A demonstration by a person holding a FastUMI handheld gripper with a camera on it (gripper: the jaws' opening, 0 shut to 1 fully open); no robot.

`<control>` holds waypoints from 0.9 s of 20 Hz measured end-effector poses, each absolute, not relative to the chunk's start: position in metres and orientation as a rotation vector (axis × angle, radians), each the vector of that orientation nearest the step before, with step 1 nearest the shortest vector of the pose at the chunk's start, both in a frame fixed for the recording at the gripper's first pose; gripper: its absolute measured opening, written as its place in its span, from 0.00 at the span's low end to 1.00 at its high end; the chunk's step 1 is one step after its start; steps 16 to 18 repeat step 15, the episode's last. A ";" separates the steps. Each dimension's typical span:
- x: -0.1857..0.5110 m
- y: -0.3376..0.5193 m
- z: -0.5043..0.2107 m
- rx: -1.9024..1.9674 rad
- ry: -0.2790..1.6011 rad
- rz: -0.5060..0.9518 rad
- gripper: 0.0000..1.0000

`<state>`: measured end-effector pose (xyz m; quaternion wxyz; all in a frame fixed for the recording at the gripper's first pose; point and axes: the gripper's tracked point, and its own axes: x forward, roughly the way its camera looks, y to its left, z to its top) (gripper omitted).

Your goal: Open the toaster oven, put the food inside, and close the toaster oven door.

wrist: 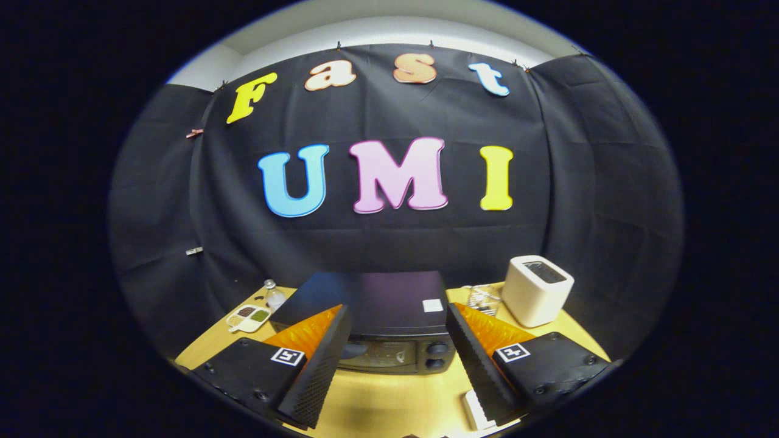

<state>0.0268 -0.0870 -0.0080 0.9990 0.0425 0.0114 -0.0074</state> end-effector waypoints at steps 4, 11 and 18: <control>-0.009 -0.110 -0.006 0.080 0.004 -0.063 0.98; -0.045 -0.113 -0.015 0.068 0.020 -0.078 0.98; -0.047 -0.106 -0.015 0.071 0.024 -0.058 0.98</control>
